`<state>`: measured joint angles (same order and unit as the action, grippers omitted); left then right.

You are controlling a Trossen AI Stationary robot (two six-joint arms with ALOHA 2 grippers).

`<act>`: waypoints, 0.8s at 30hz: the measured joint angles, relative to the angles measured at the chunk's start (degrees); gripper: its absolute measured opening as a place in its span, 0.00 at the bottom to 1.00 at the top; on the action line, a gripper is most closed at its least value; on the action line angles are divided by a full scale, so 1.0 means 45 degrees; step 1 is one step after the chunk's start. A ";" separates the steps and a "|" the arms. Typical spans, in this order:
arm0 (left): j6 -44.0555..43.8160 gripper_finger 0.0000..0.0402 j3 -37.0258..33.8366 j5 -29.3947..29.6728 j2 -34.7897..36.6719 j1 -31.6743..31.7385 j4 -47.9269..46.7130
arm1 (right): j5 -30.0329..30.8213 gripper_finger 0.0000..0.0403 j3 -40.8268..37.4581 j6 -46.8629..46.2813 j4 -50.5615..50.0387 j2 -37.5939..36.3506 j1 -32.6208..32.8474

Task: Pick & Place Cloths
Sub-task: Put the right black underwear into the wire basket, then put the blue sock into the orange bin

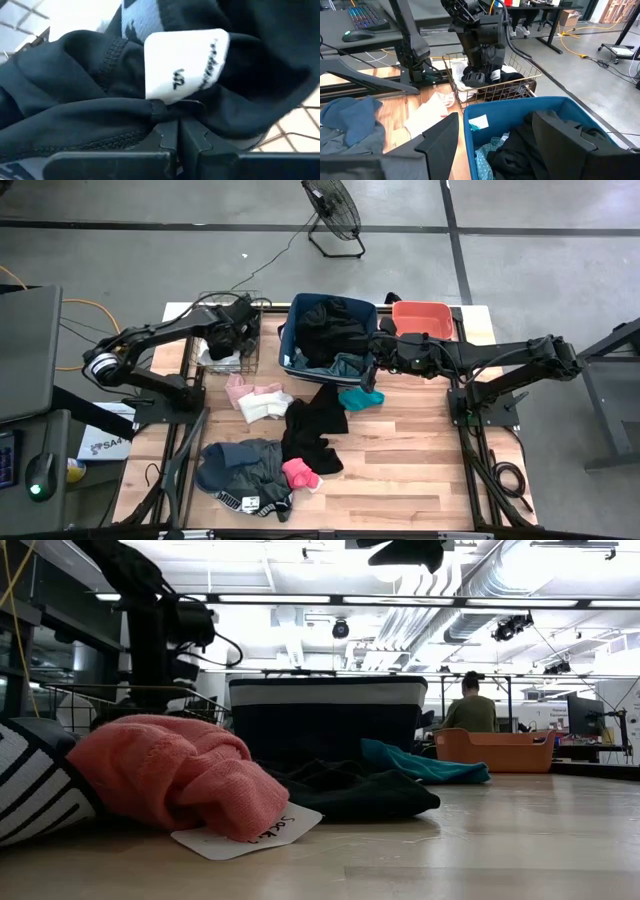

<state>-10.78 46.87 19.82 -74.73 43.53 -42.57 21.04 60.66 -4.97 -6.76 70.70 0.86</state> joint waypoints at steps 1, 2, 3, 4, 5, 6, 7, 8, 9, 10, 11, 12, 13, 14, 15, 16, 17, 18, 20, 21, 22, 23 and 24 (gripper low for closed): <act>0.0021 0.00 0.0057 0.0000 0.0043 0.0000 0.0002 | 0.0000 0.61 0.0000 0.0000 0.0000 0.0000 0.0000; 0.0081 0.00 0.0113 -0.0021 0.0092 0.0000 -0.0008 | 0.0003 0.61 0.0000 0.0000 0.0000 0.0000 0.0000; 0.0203 0.01 0.0174 -0.0034 0.0162 0.0000 -0.0036 | 0.0000 0.61 0.0000 0.0000 0.0000 0.0000 0.0000; 0.0330 0.02 0.0241 -0.0034 0.0249 -0.0005 -0.0095 | 0.0000 0.61 0.0000 0.0000 0.0000 0.0000 0.0000; 0.0424 0.04 0.0316 -0.0034 0.0347 -0.0005 -0.0196 | 0.0000 0.61 0.0000 0.0000 0.0000 0.0000 0.0000; 0.0564 0.06 0.0395 -0.0034 0.0450 -0.0005 -0.0315 | 0.0000 0.61 0.0000 0.0000 0.0000 0.0000 0.0000; 0.0674 0.08 0.0481 -0.0039 0.0539 -0.0005 -0.0415 | 0.0001 0.61 0.0000 0.0000 0.0000 0.0000 0.0000; 0.0729 0.11 0.0585 -0.0039 0.0666 -0.0005 -0.0547 | 0.0003 0.61 0.0000 0.0000 0.0000 0.0000 0.0000; 0.0743 0.13 0.0691 -0.0037 0.0810 -0.0005 -0.0696 | 0.0000 0.61 0.0000 0.0000 0.0000 0.0000 0.0000; 0.0767 0.16 0.0821 -0.0036 0.0987 -0.0005 -0.0847 | 0.0000 0.61 0.0000 0.0000 0.0000 0.0000 0.0000; 0.0778 0.19 0.0952 -0.0039 0.1150 -0.0005 -0.0959 | 0.0000 0.61 0.0000 0.0000 0.0000 0.0000 0.0000; 0.0817 0.22 0.1049 -0.0039 0.1319 -0.0005 -0.1045 | 0.0002 0.61 0.0000 0.0000 0.0000 0.0000 0.0000; 0.0900 0.25 0.1126 -0.0040 0.1494 -0.0005 -0.1170 | 0.0000 0.61 0.0000 0.0000 0.0002 0.0000 0.0000; 0.0983 0.28 0.1174 -0.0045 0.1692 -0.0005 -0.1252 | 0.0000 0.61 0.0000 0.0000 0.0000 0.0000 0.0000; 0.1009 0.31 0.1206 -0.0080 0.1883 -0.0005 -0.1265 | 0.0000 0.61 0.0000 0.0000 0.0000 0.0000 0.0000; 0.1013 0.33 0.1235 -0.0290 0.2074 -0.0005 -0.1278 | 0.0000 0.61 0.0000 0.0000 0.0000 0.0000 0.0000; 0.1013 0.36 0.1250 -0.0532 0.2257 -0.0005 -0.1308 | 0.0000 0.61 0.0000 0.0000 0.0000 0.0000 0.0000; 0.1011 0.38 0.1250 -0.0877 0.2421 -0.0005 -0.1359 | 0.0000 0.61 0.0000 0.0000 0.0000 0.0000 0.0000; 0.1063 0.41 0.1250 -0.1752 0.2775 -0.0005 -0.1537 | 0.0000 0.61 0.0000 0.0000 -0.0039 0.0000 0.0000; 0.1133 0.42 0.1250 -0.2226 0.2973 -0.0005 -0.1620 | 0.0000 0.61 0.0000 0.0000 -0.0108 0.0000 0.0000; 0.1180 0.43 0.1250 -0.2693 0.3158 -0.0005 -0.1649 | 0.0000 0.61 0.0000 0.0000 -0.0191 0.0000 0.0000; 0.1267 0.43 0.1250 -0.3127 0.3333 -0.0010 -0.1640 | -0.0001 0.61 0.0000 -0.0029 -0.0277 0.0000 0.0000; 0.1335 0.43 0.1250 -0.3579 0.3496 -0.0010 -0.1621 | 0.0000 0.61 0.0000 -0.0149 -0.0423 0.0000 0.0000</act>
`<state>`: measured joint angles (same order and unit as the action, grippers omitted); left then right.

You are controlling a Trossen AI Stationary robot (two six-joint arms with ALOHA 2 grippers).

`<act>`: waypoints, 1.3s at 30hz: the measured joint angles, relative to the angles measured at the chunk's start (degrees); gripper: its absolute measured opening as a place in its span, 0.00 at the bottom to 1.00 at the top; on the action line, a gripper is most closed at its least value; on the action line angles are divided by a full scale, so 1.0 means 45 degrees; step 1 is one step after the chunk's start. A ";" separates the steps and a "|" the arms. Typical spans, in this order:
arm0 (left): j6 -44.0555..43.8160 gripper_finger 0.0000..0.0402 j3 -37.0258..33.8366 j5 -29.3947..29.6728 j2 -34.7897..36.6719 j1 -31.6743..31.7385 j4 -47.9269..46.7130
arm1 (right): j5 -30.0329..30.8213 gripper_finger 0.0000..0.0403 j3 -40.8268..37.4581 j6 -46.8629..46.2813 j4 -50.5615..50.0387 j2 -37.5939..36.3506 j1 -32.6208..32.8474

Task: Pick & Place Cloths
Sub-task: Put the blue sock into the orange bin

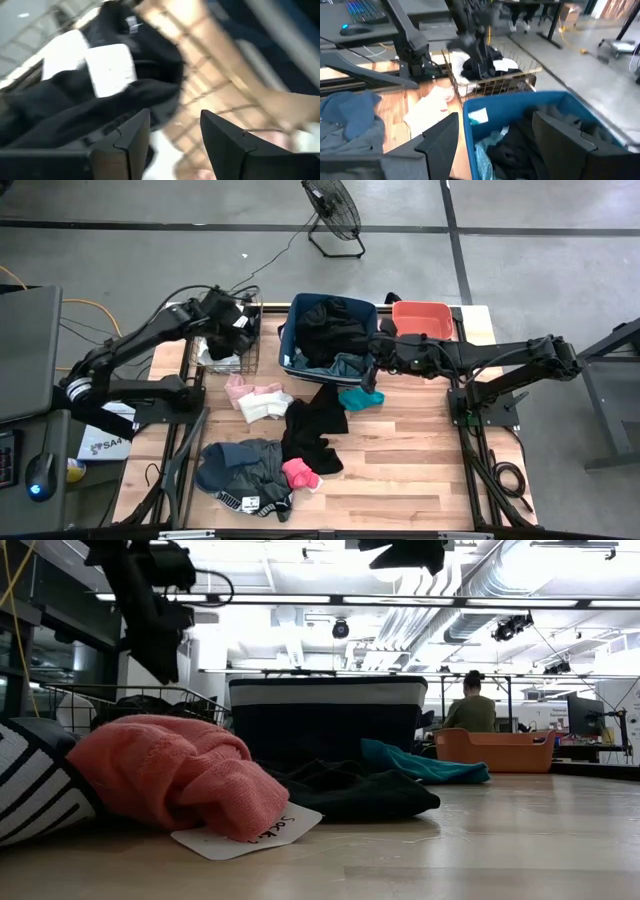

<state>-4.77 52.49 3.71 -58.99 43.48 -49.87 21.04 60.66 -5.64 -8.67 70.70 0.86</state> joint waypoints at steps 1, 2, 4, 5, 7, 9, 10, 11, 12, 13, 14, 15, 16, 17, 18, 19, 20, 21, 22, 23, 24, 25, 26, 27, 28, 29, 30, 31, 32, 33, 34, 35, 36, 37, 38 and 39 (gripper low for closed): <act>0.0023 0.43 0.0000 -0.0409 0.0177 0.0000 0.0016 | -0.0003 0.61 0.0000 -0.0175 -0.0246 0.0000 0.0000; 0.0037 0.42 0.0000 -0.0697 0.0362 0.0000 0.0072 | -0.0006 0.61 0.0000 -0.0396 -0.0537 0.0000 0.0000; 0.0052 0.42 0.0000 -0.1090 0.0699 0.0000 0.0137 | -0.0056 0.61 0.0000 -0.0880 -0.1307 0.0000 0.0002; 0.0052 0.41 0.0000 -0.1154 0.0852 0.0000 0.0125 | -0.0067 0.61 0.0000 -0.1174 -0.1787 0.0000 0.0035; 0.0041 0.40 0.0000 -0.1248 0.1184 0.0000 0.0122 | -0.0043 0.61 0.0000 -0.1733 -0.2757 0.0000 0.0124; 0.0013 0.39 0.0000 -0.1323 0.1509 -0.0005 0.0127 | -0.0034 0.61 -0.0125 -0.2145 -0.3388 0.0000 0.0283; 0.0013 0.39 0.0000 -0.1345 0.1644 -0.0022 0.0127 | -0.0038 0.61 -0.0259 -0.2291 -0.3545 0.0000 0.0399; 0.0004 0.38 0.0000 -0.1385 0.1760 -0.0101 0.0127 | -0.0016 0.61 -0.0413 -0.2406 -0.3691 0.0000 0.0527; -0.0001 0.38 0.0000 -0.1371 0.1853 -0.0267 0.0127 | -0.0023 0.61 -0.0566 -0.2502 -0.3820 0.0000 0.0666; -0.0022 0.37 0.0000 -0.1371 0.1928 -0.0497 0.0144 | -0.0039 0.61 -0.0767 -0.2642 -0.3872 0.0000 0.0817; -0.0057 0.37 0.0000 -0.1375 0.1989 -0.0773 0.0168 | -0.0042 0.61 -0.0984 -0.2789 -0.3923 0.0000 0.0972; -0.0128 0.36 0.0000 -0.1376 0.2018 -0.1066 0.0217 | -0.0044 0.61 -0.1232 -0.2958 -0.3938 0.0000 0.1120; -0.0208 0.36 0.0000 -0.1363 0.2030 -0.1382 0.0288 | -0.0038 0.61 -0.1472 -0.3155 -0.3934 0.0000 0.1261; -0.0312 0.36 -0.0002 -0.1301 0.2038 -0.1726 0.0400 | -0.0024 0.61 -0.1720 -0.3406 -0.3924 0.0000 0.1405; -0.0403 0.36 -0.0005 -0.1210 0.2044 -0.2083 0.0548 | -0.0020 0.61 -0.1980 -0.3687 -0.3929 0.0000 0.1542; -0.0492 0.36 -0.0005 -0.1063 0.2048 -0.2435 0.0685 | -0.0024 0.61 -0.2215 -0.3942 -0.3958 0.0000 0.1671; -0.0604 0.36 -0.0005 -0.0950 0.2052 -0.2804 0.0773 | -0.0019 0.61 -0.2455 -0.4211 -0.3968 0.0000 0.1824; -0.0675 0.36 -0.0005 -0.0784 0.2052 -0.3134 0.0858 | -0.0010 0.61 -0.2677 -0.4422 -0.3929 0.0000 0.1963; -0.0774 0.36 -0.0005 -0.0654 0.2052 -0.3467 0.0934 | -0.0007 0.61 -0.2910 -0.4592 -0.3909 0.0000 0.2086; -0.0850 0.36 -0.0005 -0.0524 0.2052 -0.3794 0.0984 | -0.0008 0.61 -0.3190 -0.4770 -0.3912 0.0000 0.2218; -0.0966 0.36 -0.0005 -0.0368 0.2052 -0.4097 0.1022 | -0.0010 0.61 -0.3454 -0.4937 -0.3929 0.0000 0.2329; -0.1014 0.36 -0.0005 -0.0222 0.2052 -0.4384 0.1096 | -0.0019 0.61 -0.3723 -0.5101 -0.3907 0.0000 0.2420; -0.1043 0.36 -0.0005 -0.0036 0.2052 -0.4654 0.1195 | -0.0027 0.61 -0.3996 -0.5206 -0.3820 0.0000 0.2506; -0.1051 0.36 -0.0005 0.0084 0.2048 -0.4891 0.1270 | -0.0039 0.61 -0.4238 -0.5312 -0.3714 0.0000 0.2576; -0.1051 0.36 -0.0005 0.0226 0.2052 -0.5114 0.1319 | -0.0039 0.61 -0.4490 -0.5339 -0.3521 0.0000 0.2649; -0.1056 0.36 -0.0005 0.0310 0.2052 -0.5293 0.1387 | -0.0034 0.61 -0.4749 -0.5329 -0.3246 0.0000 0.2702; -0.1056 0.36 -0.0005 0.0359 0.2048 -0.5456 0.1486 | -0.0013 0.61 -0.5009 -0.5234 -0.2971 0.0000 0.2740; -0.1056 0.36 -0.0005 0.0386 0.2047 -0.5596 0.1560 | 0.0002 0.61 -0.5272 -0.5000 -0.2640 0.0000 0.2744; -0.1056 0.36 -0.0005 0.0397 0.2047 -0.5692 0.1587 | 0.0003 0.61 -0.5556 -0.4687 -0.2205 0.0000 0.2744; -0.1059 0.36 -0.0005 0.0402 0.2047 -0.5762 0.1598 | 0.0003 0.61 -0.5843 -0.4351 -0.1713 0.0000 0.2742; -0.1084 0.36 -0.0010 0.0420 0.2047 -0.5787 0.1617 | 0.0012 0.61 -0.6117 -0.3984 -0.1270 0.0000 0.2738; -0.1104 0.36 -0.0010 0.0423 0.2047 -0.5782 0.1630 | 0.0011 0.61 -0.6376 -0.3635 -0.0897 0.0000 0.2730; -0.1138 0.36 -0.0010 0.0421 0.2047 -0.5763 0.1628 | 0.0010 0.61 -0.6624 -0.3293 -0.0561 0.0000 0.2730; -0.1144 0.36 -0.0010 0.0437 0.2047 -0.5761 0.1628 | 0.0019 0.61 -0.6842 -0.2924 -0.0235 0.0000 0.2730; -0.1147 0.36 -0.0010 0.0443 0.2047 -0.5760 0.1628 | 0.0064 0.61 -0.7045 -0.2601 0.0025 0.0000 0.2730; -0.1148 0.36 -0.0010 0.0450 0.2047 -0.5756 0.1628 | 0.0139 0.61 -0.7217 -0.2312 0.0215 0.0000 0.2730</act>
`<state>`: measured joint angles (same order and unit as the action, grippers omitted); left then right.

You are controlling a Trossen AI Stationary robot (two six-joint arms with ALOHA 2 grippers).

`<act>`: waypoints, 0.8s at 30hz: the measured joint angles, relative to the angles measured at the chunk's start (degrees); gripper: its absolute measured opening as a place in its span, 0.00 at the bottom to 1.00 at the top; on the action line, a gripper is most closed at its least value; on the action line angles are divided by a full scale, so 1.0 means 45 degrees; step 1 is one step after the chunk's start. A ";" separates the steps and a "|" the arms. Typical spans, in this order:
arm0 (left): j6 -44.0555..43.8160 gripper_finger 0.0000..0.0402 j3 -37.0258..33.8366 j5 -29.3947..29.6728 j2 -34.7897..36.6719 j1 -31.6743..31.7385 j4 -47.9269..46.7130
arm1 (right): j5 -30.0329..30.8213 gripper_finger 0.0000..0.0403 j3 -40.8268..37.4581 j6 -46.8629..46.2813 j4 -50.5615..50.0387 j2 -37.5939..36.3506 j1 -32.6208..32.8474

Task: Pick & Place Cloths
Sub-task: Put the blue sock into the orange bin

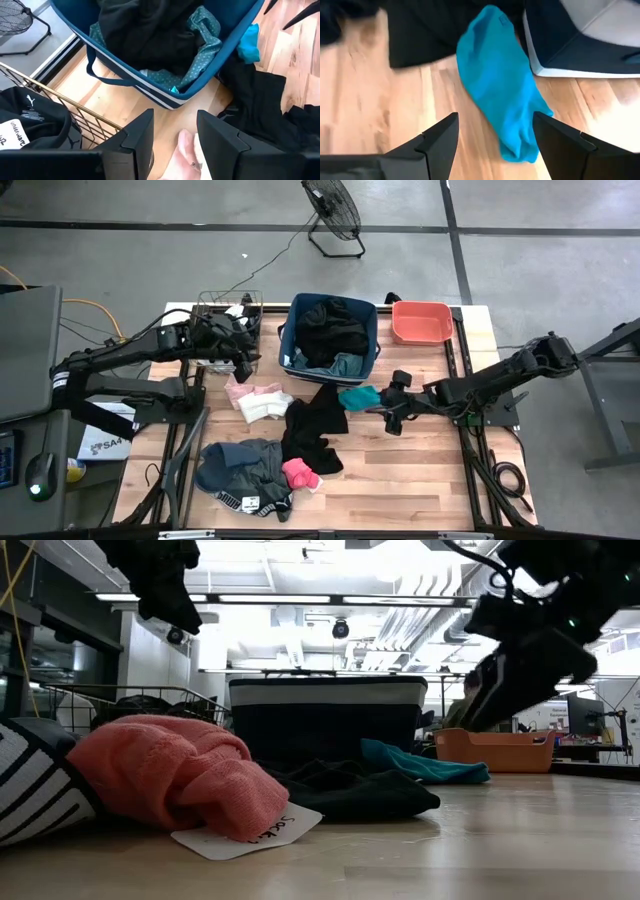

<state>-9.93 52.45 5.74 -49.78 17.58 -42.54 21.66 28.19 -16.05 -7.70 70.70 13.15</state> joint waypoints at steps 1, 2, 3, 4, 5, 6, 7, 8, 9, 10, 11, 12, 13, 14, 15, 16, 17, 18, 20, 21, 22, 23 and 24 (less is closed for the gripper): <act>0.0000 0.36 0.0000 0.0004 0.0000 0.0000 0.0000 | 0.0073 0.61 -0.0168 0.0203 0.0173 0.0000 0.0000; 0.0001 0.36 0.0000 0.0044 0.0000 0.0000 0.0000 | 0.0144 0.61 -0.0330 0.0260 0.0344 0.0000 0.0000; 0.0003 0.36 0.0000 0.0112 0.0000 0.0000 0.0000 | 0.0192 0.61 -0.0502 0.0276 0.0532 0.0000 -0.0011; 0.0000 0.36 0.0000 0.0126 0.0000 0.0000 0.0000 | 0.0191 0.61 -0.0662 0.0288 0.0688 0.0000 -0.0030; 0.0000 0.36 0.0000 0.0131 0.0000 0.0000 0.0000 | 0.0186 0.61 -0.0808 0.0290 0.0833 0.0000 -0.0038; 0.0000 0.36 0.0000 0.0131 0.0000 0.0000 0.0001 | 0.0181 0.61 -0.0922 0.0290 0.0988 0.0000 -0.0034; 0.0000 0.36 0.0000 0.0131 0.0000 0.0000 0.0000 | 0.0181 0.61 -0.1021 0.0294 0.1094 0.0000 -0.0034; 0.0000 0.36 0.0000 0.0131 0.0000 0.0000 0.0000 | 0.0178 0.61 -0.1140 0.0294 0.1252 0.0000 -0.0034; 0.0000 0.36 0.0000 0.0131 0.0000 0.0000 0.0005 | 0.0191 0.61 -0.1250 0.0309 0.1405 0.0000 -0.0039; 0.0000 0.36 0.0000 0.0131 0.0000 0.0000 0.0005 | 0.0191 0.61 -0.1344 0.0373 0.1592 0.0000 -0.0039; 0.0000 0.36 0.0000 0.0131 0.0000 0.0000 0.0005 | 0.0194 0.61 -0.1432 0.0497 0.1805 0.0000 -0.0037; 0.0000 0.36 0.0000 0.0129 0.0000 0.0000 0.0005 | 0.0180 0.61 -0.1523 0.0637 0.2106 0.0000 -0.0039; 0.0000 0.36 0.0000 0.0129 0.0000 0.0000 0.0003 | 0.0182 0.61 -0.1600 0.0779 0.2351 0.0019 -0.0039; 0.0000 0.36 0.0000 0.0131 0.0000 0.0000 0.0005 | 0.0192 0.61 -0.1682 0.0925 0.2612 0.0079 -0.0039; 0.0000 0.36 0.0000 0.0126 0.0000 0.0000 0.0005 | 0.0205 0.61 -0.1737 0.1044 0.2789 0.0164 -0.0039; 0.0000 0.36 0.0000 0.0126 0.0000 0.0000 0.0005 | 0.0201 0.61 -0.1788 0.1163 0.2933 0.0238 -0.0039; 0.0000 0.36 0.0000 0.0129 0.0000 0.0000 0.0005 | 0.0201 0.61 -0.1832 0.1236 0.3109 0.0351 -0.0039; 0.0000 0.36 0.0000 0.0126 0.0000 0.0000 0.0005 | 0.0205 0.61 -0.1832 0.1264 0.3269 0.0515 -0.0048; 0.0000 0.36 0.0000 0.0126 0.0000 0.0000 0.0004 | 0.0206 0.61 -0.1832 0.1283 0.3426 0.0846 -0.0139; 0.0000 0.36 0.0000 0.0126 0.0000 0.0000 0.0005 | 0.0201 0.61 -0.1843 0.1280 0.3484 0.1042 -0.0211; 0.0000 0.36 0.0000 0.0126 0.0000 0.0000 0.0005 | 0.0202 0.61 -0.1851 0.1287 0.3681 0.1271 -0.0286; 0.0000 0.36 0.0000 0.0126 0.0000 0.0000 0.0005 | 0.0206 0.61 -0.1847 0.1293 0.3901 0.1495 -0.0366; 0.0000 0.36 0.0000 0.0126 0.0000 0.0000 0.0005 | 0.0247 0.61 -0.1842 0.1333 0.4014 0.1713 -0.0443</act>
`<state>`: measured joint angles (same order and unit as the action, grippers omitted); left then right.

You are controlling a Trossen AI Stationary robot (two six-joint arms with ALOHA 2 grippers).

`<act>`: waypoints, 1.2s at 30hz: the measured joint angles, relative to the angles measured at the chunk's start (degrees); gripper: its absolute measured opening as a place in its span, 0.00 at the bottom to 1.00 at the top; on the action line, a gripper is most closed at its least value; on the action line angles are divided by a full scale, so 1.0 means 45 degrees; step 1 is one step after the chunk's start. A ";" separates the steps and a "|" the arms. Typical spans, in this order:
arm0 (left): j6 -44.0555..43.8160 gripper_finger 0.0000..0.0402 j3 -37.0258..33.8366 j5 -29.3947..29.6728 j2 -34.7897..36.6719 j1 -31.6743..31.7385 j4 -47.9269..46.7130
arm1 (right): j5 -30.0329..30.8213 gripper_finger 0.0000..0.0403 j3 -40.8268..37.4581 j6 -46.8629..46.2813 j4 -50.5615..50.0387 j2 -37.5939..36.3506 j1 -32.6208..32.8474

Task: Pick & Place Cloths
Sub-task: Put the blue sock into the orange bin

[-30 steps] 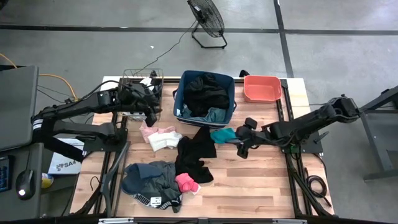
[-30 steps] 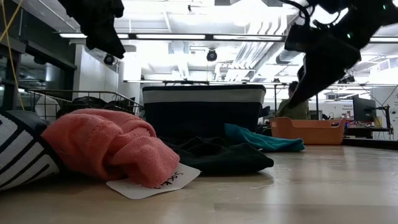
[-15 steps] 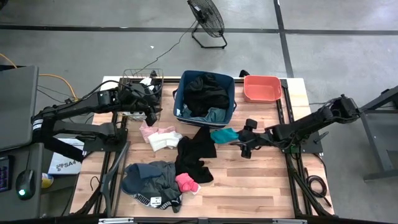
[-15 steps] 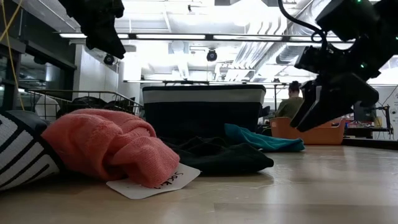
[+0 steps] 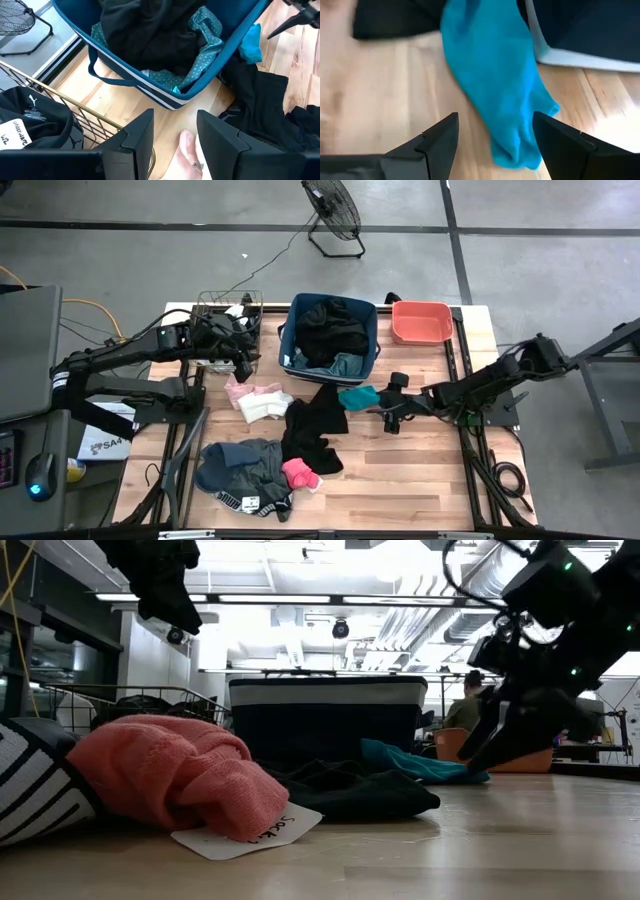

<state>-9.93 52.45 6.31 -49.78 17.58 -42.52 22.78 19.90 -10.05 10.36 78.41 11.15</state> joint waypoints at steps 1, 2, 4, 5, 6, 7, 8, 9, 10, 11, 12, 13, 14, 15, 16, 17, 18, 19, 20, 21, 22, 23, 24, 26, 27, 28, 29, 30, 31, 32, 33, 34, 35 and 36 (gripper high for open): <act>0.0000 0.36 0.0000 0.0000 0.0000 0.0000 0.0000 | 0.0187 0.61 0.0000 0.0025 0.0047 0.0210 -0.0065; 0.0000 0.36 -0.0005 0.0000 0.0000 0.0000 0.0000 | 0.0367 0.61 0.0000 0.0019 0.0110 0.0415 -0.0118; 0.0000 0.36 -0.0005 0.0000 0.0000 0.0000 -0.0001 | 0.0432 0.60 0.0000 -0.0033 0.0149 0.0699 -0.0251; 0.0000 0.36 -0.0005 -0.0005 0.0000 0.0000 -0.0005 | 0.0312 0.59 0.0004 -0.0039 0.0206 0.0775 -0.0314; 0.0000 0.36 -0.0005 0.0000 -0.0002 0.0000 -0.0014 | 0.0193 0.59 0.0005 -0.0066 0.0226 0.0840 -0.0368; 0.0000 0.36 -0.0005 -0.0002 -0.0004 0.0000 -0.0035 | 0.0100 0.57 0.0011 -0.0143 0.0259 0.0909 -0.0417; 0.0000 0.36 -0.0005 -0.0003 -0.0002 0.0000 -0.0071 | 0.0014 0.56 0.0015 -0.0178 0.0267 0.0940 -0.0465; 0.0000 0.36 -0.0005 -0.0002 -0.0005 0.0000 -0.0098 | -0.0062 0.54 0.0015 -0.0198 0.0265 0.0949 -0.0502; 0.0000 0.36 -0.0005 -0.0003 -0.0003 0.0000 -0.0102 | -0.0090 0.52 0.0015 -0.0197 0.0253 0.0950 -0.0515; 0.0000 0.36 -0.0005 0.0013 -0.0005 0.0000 -0.0099 | -0.0106 0.50 0.0015 -0.0182 0.0241 0.0954 -0.0528; 0.0000 0.36 -0.0005 0.0024 -0.0005 0.0000 -0.0102 | -0.0137 0.47 0.0017 -0.0166 0.0229 0.0958 -0.0557; 0.0000 0.36 -0.0005 0.0026 -0.0005 0.0000 -0.0102 | -0.0154 0.44 0.0015 -0.0164 0.0212 0.0959 -0.0582; 0.0000 0.36 -0.0005 0.0034 -0.0005 0.0000 -0.0102 | -0.0154 0.40 0.0015 -0.0174 0.0202 0.0963 -0.0587; 0.0000 0.36 -0.0005 0.0044 -0.0005 0.0000 -0.0102 | -0.0163 0.37 0.0015 -0.0181 0.0197 0.0963 -0.0587; 0.0000 0.36 -0.0005 0.0053 -0.0005 0.0000 -0.0102 | -0.0191 0.32 0.0015 -0.0179 0.0193 0.0967 -0.0582; 0.0000 0.36 -0.0005 0.0053 -0.0005 0.0000 -0.0102 | -0.0211 0.28 0.0015 -0.0184 0.0193 0.0972 -0.0582; 0.0000 0.36 -0.0005 0.0058 -0.0005 0.0000 -0.0102 | -0.0196 0.23 0.0015 -0.0235 0.0192 0.0973 -0.0582; 0.0000 0.36 -0.0005 0.0058 -0.0005 0.0000 -0.0102 | -0.0181 0.18 0.0015 -0.0399 0.0189 0.0975 -0.0582; 0.0000 0.36 -0.0005 0.0058 -0.0005 0.0000 -0.0102 | -0.0155 0.13 0.0015 -0.0568 0.0145 0.0939 -0.0587; 0.0000 0.36 -0.0005 0.0058 -0.0005 0.0000 -0.0102 | -0.0120 0.08 0.0015 -0.0773 0.0111 0.0907 -0.0591; 0.0000 0.36 -0.0005 0.0063 -0.0005 0.0000 -0.0102 | -0.0015 0.04 0.0015 -0.0943 0.0077 0.0895 -0.0594; 0.0000 0.36 -0.0005 0.0063 -0.0005 0.0000 -0.0102 | 0.0047 0.03 0.0023 -0.1170 0.0038 0.0879 -0.0601; 0.0000 0.36 -0.0005 0.0063 -0.0005 0.0000 -0.0102 | 0.0059 0.03 0.0062 -0.1430 -0.0013 0.0831 -0.0601; -0.0004 0.36 -0.0005 0.0063 -0.0005 0.0000 -0.0102 | 0.0055 0.02 0.0161 -0.2022 -0.0239 0.0712 -0.0600; 0.0000 0.36 -0.0005 0.0063 -0.0005 0.0000 -0.0102 | 0.0050 0.02 0.0287 -0.2302 -0.0504 0.0633 -0.0601; 0.0000 0.36 -0.0005 0.0063 -0.0005 0.0000 -0.0102 | 0.0046 0.02 0.0448 -0.2569 -0.0882 0.0504 -0.0596; -0.0004 0.36 -0.0005 0.0063 -0.0005 0.0000 -0.0102 | 0.0038 0.02 0.0628 -0.2802 -0.1382 0.0351 -0.0596; -0.0005 0.36 -0.0005 0.0068 -0.0005 0.0000 -0.0102 | 0.0052 0.02 0.0851 -0.3038 -0.2039 0.0206 -0.0596; -0.0005 0.36 -0.0005 0.0068 -0.0005 0.0000 -0.0102 | 0.0092 0.01 0.1091 -0.3271 -0.2682 0.0045 -0.0596; -0.0019 0.36 -0.0005 0.0068 -0.0005 0.0002 -0.0102 | 0.0216 0.01 0.1362 -0.3499 -0.3408 -0.0150 -0.0596; -0.0083 0.36 -0.0005 0.0068 -0.0005 0.0000 -0.0102 | 0.0328 0.01 0.1639 -0.3714 -0.4178 -0.0313 -0.0596; -0.0099 0.36 -0.0005 0.0069 -0.0005 0.0000 -0.0101 | 0.0392 0.01 0.1940 -0.3894 -0.4956 -0.0497 -0.0596; -0.0102 0.36 -0.0005 0.0073 -0.0005 0.0001 -0.0102 | 0.0390 0.01 0.2255 -0.4085 -0.5744 -0.0715 -0.0596; -0.0102 0.36 -0.0005 0.0073 -0.0005 0.0000 -0.0102 | 0.0391 0.01 0.2569 -0.4286 -0.6550 -0.0899 -0.0596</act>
<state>-10.39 52.42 6.63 -49.80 17.58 -42.98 24.54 31.46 -29.33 -19.12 74.36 8.47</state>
